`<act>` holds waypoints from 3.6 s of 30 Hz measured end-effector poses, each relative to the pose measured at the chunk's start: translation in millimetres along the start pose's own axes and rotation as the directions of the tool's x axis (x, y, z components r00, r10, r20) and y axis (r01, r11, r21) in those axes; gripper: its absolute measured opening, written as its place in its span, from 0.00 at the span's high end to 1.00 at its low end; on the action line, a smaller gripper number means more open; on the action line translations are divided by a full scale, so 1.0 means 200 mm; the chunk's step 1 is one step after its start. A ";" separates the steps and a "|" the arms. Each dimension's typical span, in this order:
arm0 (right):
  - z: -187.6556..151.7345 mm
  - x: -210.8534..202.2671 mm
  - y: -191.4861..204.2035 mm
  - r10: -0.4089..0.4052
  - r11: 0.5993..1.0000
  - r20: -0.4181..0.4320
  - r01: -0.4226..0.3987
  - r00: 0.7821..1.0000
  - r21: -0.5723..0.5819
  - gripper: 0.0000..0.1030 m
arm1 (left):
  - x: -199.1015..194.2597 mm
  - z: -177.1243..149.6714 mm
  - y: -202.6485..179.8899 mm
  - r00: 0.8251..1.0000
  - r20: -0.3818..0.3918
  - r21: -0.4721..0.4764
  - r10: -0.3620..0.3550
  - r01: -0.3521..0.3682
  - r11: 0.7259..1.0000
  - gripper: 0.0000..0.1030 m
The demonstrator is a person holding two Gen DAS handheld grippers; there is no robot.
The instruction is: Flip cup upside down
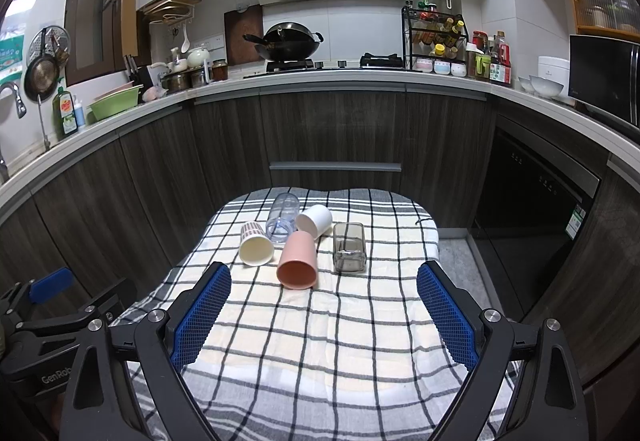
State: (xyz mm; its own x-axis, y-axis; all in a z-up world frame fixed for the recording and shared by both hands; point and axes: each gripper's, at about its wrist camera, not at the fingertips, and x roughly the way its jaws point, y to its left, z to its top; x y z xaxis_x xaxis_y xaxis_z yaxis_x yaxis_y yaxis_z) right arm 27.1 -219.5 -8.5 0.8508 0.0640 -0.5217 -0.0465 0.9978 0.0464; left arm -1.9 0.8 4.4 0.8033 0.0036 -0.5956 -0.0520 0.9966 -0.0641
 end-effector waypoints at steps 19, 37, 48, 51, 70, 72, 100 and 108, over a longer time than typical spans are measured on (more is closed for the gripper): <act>0.00 0.00 0.00 0.001 1.000 -0.003 -0.001 1.000 0.001 0.09 | 0.01 0.00 0.00 1.000 -0.003 0.000 0.001 -0.001 1.000 0.00; -0.05 0.09 -0.03 0.002 1.000 -0.029 -0.002 1.000 0.013 0.09 | 0.08 -0.02 -0.01 1.000 -0.029 -0.005 0.005 -0.005 1.000 0.00; -0.02 0.12 -0.05 0.004 0.999 -0.047 -0.002 0.999 0.039 0.09 | 0.15 0.00 -0.03 0.998 -0.062 0.009 0.003 -0.002 1.000 0.00; -0.01 0.13 -0.05 0.005 0.999 -0.052 -0.003 0.999 0.040 0.09 | 0.17 0.01 -0.04 0.998 -0.070 0.014 0.002 -0.001 1.000 0.00; 0.07 0.34 -0.05 0.014 0.999 -0.138 -0.007 0.990 0.050 0.09 | 0.39 0.09 -0.03 0.988 -0.150 0.015 0.024 -0.022 1.000 0.00; 0.08 0.38 -0.05 0.016 0.999 -0.146 -0.009 0.989 0.050 0.09 | 0.42 0.11 -0.03 0.987 -0.156 0.014 0.026 -0.024 1.000 0.00; 0.27 1.30 0.12 0.047 0.998 -0.325 -0.059 0.945 -0.028 0.09 | 1.09 0.28 0.15 0.968 -0.238 -0.031 0.074 -0.083 0.996 0.00; 0.39 1.67 0.12 0.061 0.998 -0.387 -0.057 0.920 0.022 0.09 | 1.33 0.48 0.18 0.973 -0.214 -0.049 0.085 -0.098 0.994 0.00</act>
State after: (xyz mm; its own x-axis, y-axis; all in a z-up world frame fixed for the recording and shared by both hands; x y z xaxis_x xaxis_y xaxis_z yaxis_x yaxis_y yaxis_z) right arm 350.8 -175.8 -114.8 0.5775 0.1259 -0.8066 -0.0833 0.9920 0.0951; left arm 265.8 44.6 -79.7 0.6502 0.0710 -0.7565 -0.1593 0.9862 -0.0444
